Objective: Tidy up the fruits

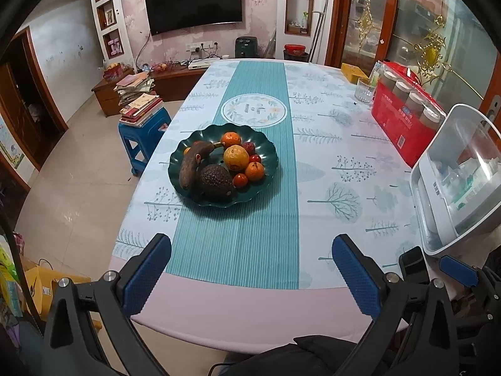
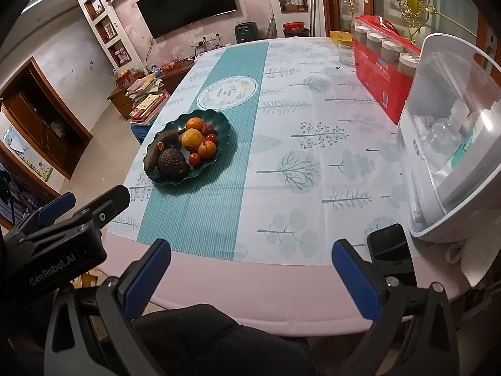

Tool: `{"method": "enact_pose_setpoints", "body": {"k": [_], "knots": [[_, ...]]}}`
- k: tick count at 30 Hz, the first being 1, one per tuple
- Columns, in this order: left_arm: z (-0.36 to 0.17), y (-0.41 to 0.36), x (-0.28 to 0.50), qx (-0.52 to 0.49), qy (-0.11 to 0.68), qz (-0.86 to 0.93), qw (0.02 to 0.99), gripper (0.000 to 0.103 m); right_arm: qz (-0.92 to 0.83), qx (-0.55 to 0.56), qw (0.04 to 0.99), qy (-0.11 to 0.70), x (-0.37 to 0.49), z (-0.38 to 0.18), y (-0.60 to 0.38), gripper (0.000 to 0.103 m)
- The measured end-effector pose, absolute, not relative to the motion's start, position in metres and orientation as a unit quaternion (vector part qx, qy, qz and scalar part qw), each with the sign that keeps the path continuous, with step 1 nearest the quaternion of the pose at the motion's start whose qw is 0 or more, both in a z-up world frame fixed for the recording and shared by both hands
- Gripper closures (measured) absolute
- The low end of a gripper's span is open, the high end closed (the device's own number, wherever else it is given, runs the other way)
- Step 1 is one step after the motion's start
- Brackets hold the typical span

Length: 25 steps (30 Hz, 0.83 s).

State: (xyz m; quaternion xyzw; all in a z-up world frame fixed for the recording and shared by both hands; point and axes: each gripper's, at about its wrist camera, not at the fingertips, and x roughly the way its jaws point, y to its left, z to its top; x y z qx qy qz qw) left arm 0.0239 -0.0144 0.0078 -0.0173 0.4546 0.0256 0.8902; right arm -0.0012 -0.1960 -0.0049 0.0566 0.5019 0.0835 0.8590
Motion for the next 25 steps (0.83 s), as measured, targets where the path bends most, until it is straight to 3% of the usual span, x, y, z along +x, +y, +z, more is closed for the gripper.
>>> {"method": "enact_pose_setpoints", "body": {"k": [25], "knots": [[-0.003, -0.012, 0.035, -0.019, 0.471, 0.033, 0.881, 0.001, 0.086, 0.053, 0.851, 0.515, 0.005, -0.010, -0.192, 0.000]]}}
